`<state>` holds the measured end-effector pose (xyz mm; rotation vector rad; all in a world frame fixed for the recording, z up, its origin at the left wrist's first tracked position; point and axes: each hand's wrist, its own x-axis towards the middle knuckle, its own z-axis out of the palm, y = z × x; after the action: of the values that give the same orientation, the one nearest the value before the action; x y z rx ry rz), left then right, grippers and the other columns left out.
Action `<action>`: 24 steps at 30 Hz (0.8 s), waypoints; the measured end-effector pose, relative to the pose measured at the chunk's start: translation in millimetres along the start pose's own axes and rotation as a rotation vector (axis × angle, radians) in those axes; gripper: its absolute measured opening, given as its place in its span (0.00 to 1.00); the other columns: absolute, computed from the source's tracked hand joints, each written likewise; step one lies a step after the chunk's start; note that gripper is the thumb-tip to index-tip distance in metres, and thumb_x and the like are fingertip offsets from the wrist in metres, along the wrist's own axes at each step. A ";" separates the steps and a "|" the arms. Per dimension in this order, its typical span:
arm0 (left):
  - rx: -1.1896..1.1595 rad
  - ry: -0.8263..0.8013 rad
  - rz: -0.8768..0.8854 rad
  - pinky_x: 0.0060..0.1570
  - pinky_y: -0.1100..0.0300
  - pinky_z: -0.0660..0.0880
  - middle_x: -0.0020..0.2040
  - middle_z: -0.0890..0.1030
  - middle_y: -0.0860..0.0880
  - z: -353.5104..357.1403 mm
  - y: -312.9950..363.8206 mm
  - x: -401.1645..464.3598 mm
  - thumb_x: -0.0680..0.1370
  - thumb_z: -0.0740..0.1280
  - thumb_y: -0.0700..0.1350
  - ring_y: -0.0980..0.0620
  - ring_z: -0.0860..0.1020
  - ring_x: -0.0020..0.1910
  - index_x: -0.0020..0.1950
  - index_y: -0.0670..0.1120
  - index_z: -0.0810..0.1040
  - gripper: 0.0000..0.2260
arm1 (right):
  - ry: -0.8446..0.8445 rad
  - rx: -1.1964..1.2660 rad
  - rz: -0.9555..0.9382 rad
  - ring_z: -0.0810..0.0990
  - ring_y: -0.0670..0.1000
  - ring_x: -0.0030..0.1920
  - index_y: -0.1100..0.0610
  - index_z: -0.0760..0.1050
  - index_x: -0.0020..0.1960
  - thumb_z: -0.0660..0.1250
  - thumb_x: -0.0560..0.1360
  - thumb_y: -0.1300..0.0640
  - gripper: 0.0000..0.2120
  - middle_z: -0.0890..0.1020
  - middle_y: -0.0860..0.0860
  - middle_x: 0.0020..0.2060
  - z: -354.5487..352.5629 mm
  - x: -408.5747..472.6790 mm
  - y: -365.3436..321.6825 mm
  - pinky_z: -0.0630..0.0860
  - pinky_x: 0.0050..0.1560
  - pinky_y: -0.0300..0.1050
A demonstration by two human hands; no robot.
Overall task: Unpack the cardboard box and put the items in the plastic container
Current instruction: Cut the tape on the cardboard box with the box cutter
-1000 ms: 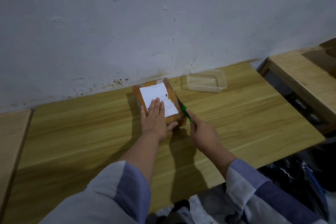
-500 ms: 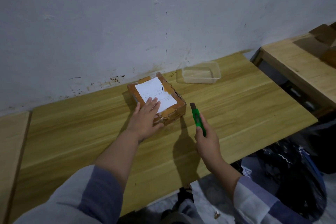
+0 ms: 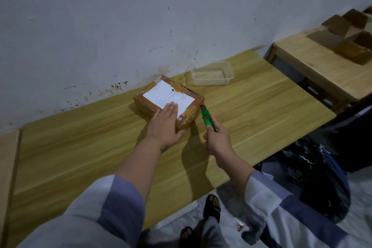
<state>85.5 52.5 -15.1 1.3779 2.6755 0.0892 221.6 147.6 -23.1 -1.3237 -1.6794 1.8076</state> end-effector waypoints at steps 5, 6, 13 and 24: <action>-0.015 -0.024 0.045 0.75 0.55 0.46 0.79 0.47 0.48 -6.6 -7.2 1.2 0.77 0.62 0.59 0.51 0.46 0.78 0.78 0.45 0.47 0.38 | 0.010 0.025 -0.024 0.66 0.41 0.32 0.40 0.65 0.70 0.55 0.79 0.55 0.21 0.71 0.47 0.45 1.3 9.5 -2.4 0.64 0.32 0.35; -0.010 -0.020 0.042 0.75 0.55 0.46 0.79 0.46 0.48 -5.4 -5.9 1.1 0.77 0.62 0.59 0.51 0.45 0.78 0.78 0.45 0.46 0.38 | 0.018 0.035 -0.033 0.65 0.39 0.35 0.41 0.65 0.70 0.56 0.79 0.55 0.21 0.70 0.48 0.47 3.8 10.7 0.4 0.63 0.35 0.34; 0.011 -0.006 0.025 0.75 0.53 0.46 0.79 0.47 0.47 0.4 -0.1 2.2 0.77 0.61 0.59 0.50 0.46 0.78 0.78 0.44 0.46 0.38 | 0.023 0.048 -0.016 0.65 0.41 0.34 0.39 0.64 0.70 0.55 0.79 0.55 0.21 0.69 0.48 0.48 10.1 12.2 2.9 0.65 0.34 0.36; 0.019 -0.017 0.004 0.75 0.52 0.46 0.79 0.47 0.47 1.7 0.9 3.5 0.77 0.61 0.58 0.50 0.45 0.78 0.78 0.44 0.46 0.38 | 0.006 -0.019 0.003 0.63 0.41 0.34 0.38 0.62 0.70 0.54 0.79 0.55 0.22 0.70 0.48 0.47 18.3 9.7 -5.6 0.66 0.38 0.38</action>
<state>84.5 56.0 -16.9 1.3828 2.6665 0.0519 200.2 145.6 -24.3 -1.3391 -1.6963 1.7915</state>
